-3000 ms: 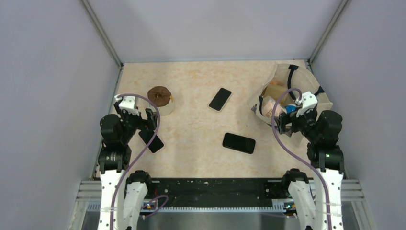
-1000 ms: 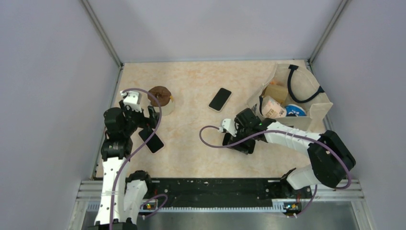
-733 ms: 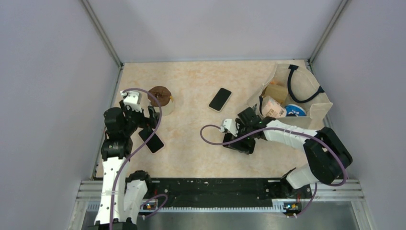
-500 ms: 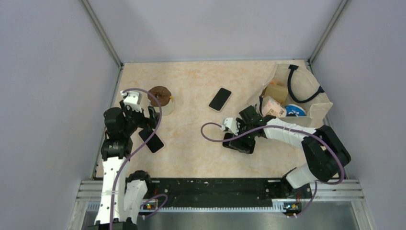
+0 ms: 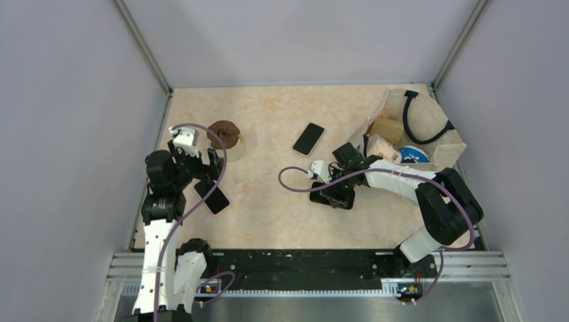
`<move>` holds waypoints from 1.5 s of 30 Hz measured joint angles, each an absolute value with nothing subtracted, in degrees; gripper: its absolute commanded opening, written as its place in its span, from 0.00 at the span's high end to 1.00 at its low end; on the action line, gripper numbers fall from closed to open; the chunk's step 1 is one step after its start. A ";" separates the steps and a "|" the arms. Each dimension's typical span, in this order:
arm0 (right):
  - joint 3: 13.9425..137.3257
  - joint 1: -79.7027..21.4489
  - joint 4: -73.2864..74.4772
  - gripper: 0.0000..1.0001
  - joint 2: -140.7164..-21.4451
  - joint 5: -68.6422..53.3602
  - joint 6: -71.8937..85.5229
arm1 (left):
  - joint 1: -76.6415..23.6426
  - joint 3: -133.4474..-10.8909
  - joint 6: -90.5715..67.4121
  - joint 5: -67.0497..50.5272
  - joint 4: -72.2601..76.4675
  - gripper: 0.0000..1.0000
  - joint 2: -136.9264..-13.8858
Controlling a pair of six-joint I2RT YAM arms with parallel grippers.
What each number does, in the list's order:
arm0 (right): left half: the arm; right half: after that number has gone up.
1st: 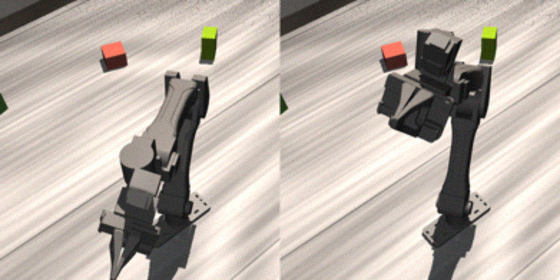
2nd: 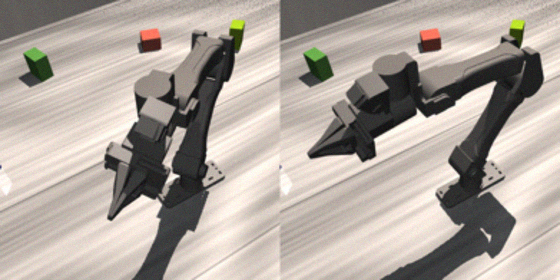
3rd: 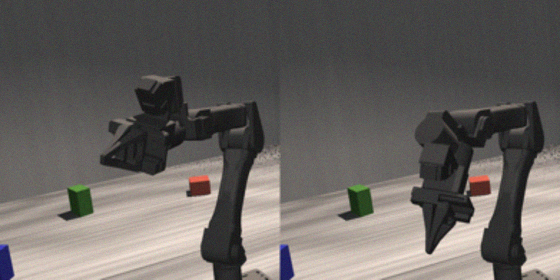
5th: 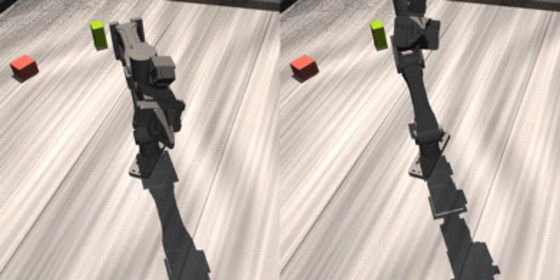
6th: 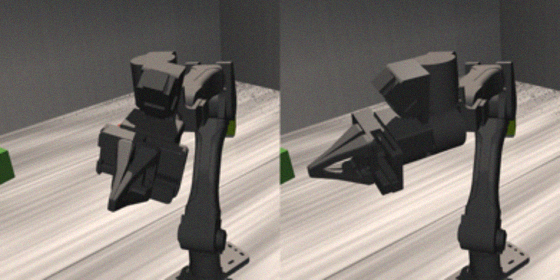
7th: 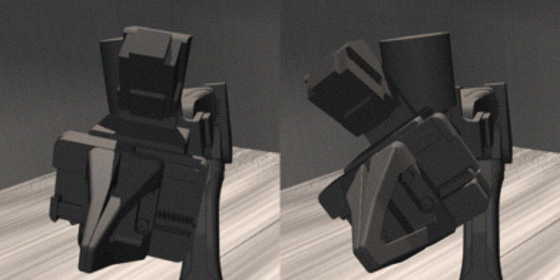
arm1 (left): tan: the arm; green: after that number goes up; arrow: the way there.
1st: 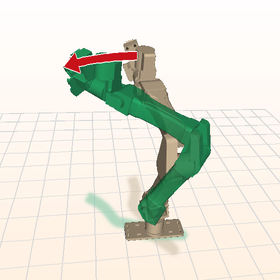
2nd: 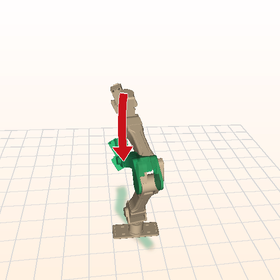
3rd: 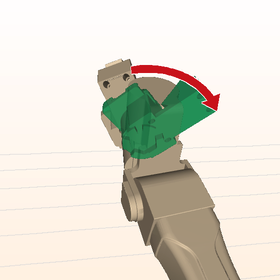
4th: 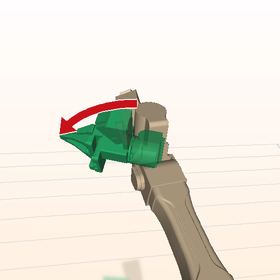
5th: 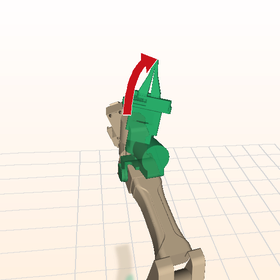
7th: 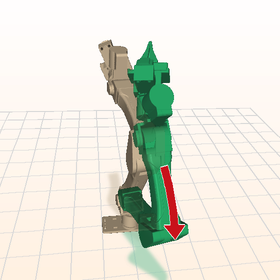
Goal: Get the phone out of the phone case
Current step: Pick up the phone at the center of the board.
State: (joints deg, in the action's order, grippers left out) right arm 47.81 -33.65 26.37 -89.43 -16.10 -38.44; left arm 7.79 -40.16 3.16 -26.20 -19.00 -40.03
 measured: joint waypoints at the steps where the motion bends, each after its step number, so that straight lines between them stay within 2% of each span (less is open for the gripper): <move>1: 47.83 -33.58 26.35 0.59 -89.43 -16.21 -38.48 | 7.79 -40.18 3.16 -26.22 -19.00 0.01 -40.05; 6: 48.42 -33.56 26.96 0.84 -89.58 -16.60 -38.15 | 7.79 -40.53 3.11 -27.33 -19.09 0.04 -41.87; 13: 51.88 -33.56 30.26 0.99 -91.92 -17.17 -36.71 | 7.77 -40.73 1.58 -32.40 -18.68 0.06 -46.28; 24: 54.92 -34.83 28.42 1.00 -94.04 -18.94 -32.93 | 5.87 -41.58 -5.13 -40.45 -11.55 0.07 -55.22; 34: 57.17 -38.59 23.83 1.00 -93.93 -18.37 -29.39 | -8.78 -41.58 -8.75 -42.70 -6.46 0.08 -67.09; 45: 60.58 -41.52 22.39 1.00 -89.43 -17.30 -26.00 | -15.11 -47.05 -19.20 -49.95 0.51 0.14 -86.21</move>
State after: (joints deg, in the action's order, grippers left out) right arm 60.58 -41.52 22.39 -89.43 -17.30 -26.00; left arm -15.11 -47.05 -19.20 -49.95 0.51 -86.21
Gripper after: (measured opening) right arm 0.683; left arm 0.887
